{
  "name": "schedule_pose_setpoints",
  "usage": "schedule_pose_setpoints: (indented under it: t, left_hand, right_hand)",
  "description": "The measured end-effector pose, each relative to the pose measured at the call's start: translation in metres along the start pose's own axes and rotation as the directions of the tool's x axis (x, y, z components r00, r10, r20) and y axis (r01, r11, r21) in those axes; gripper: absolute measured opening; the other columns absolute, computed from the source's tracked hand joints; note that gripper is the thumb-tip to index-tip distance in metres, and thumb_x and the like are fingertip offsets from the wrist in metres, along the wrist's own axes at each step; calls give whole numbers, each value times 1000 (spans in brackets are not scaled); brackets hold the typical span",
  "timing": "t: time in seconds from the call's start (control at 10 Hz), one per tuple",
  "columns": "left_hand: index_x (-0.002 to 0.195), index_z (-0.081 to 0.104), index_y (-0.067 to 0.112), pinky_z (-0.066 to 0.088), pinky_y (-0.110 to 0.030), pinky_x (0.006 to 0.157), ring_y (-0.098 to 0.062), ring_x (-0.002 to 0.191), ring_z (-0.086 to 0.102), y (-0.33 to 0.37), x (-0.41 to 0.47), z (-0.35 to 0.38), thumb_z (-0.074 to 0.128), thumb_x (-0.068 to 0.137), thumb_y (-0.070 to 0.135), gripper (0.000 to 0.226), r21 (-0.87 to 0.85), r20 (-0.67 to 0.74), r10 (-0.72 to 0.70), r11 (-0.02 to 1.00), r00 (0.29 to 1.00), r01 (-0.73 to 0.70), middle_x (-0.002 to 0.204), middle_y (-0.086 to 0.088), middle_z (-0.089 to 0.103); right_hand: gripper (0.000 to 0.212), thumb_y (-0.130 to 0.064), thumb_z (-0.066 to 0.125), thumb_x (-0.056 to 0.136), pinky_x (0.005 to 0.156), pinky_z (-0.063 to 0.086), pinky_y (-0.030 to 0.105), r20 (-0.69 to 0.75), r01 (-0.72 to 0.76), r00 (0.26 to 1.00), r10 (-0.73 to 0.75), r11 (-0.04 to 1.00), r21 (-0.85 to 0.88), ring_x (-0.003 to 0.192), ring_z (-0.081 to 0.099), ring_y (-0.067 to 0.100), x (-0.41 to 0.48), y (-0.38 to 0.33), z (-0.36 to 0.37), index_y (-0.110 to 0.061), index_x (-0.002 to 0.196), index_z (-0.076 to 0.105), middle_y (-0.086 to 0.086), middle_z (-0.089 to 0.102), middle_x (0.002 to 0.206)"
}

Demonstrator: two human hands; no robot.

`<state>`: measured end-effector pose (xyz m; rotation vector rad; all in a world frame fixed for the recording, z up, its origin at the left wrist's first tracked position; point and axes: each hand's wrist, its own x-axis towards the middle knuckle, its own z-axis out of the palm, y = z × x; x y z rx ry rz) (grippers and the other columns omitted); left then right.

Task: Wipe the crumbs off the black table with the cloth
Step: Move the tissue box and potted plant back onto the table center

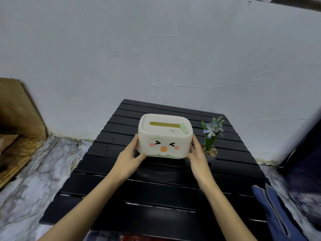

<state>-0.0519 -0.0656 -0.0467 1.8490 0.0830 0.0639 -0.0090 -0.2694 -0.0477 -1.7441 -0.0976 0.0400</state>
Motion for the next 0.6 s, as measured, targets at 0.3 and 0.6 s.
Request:
schedule_pose_setpoints:
  t: [0.3,0.6]
  left_hand:
    - [132,20,52,31,-26,106,-1,127,36,-6,-9,9,53,85,15,68,30,-4,36,999,999,-36,133,26,39]
    - [134,31,49,38,3,75,10,83,58,10,-71,7,54,85,22,61,61,-220,183,983,958,-173,138,26,45]
  right_hand:
    - [63,3,36,92,113,22,27,-27,-12,1000,12,1000,-10,131,26,-2,-29,7,0,-27,144,16,-7,24,153]
    - [53,-14,53,88,115,27,25,-47,274,961,-273,961,23,136,32,3,-81,-73,-44,-49,124,35,-28,37,141]
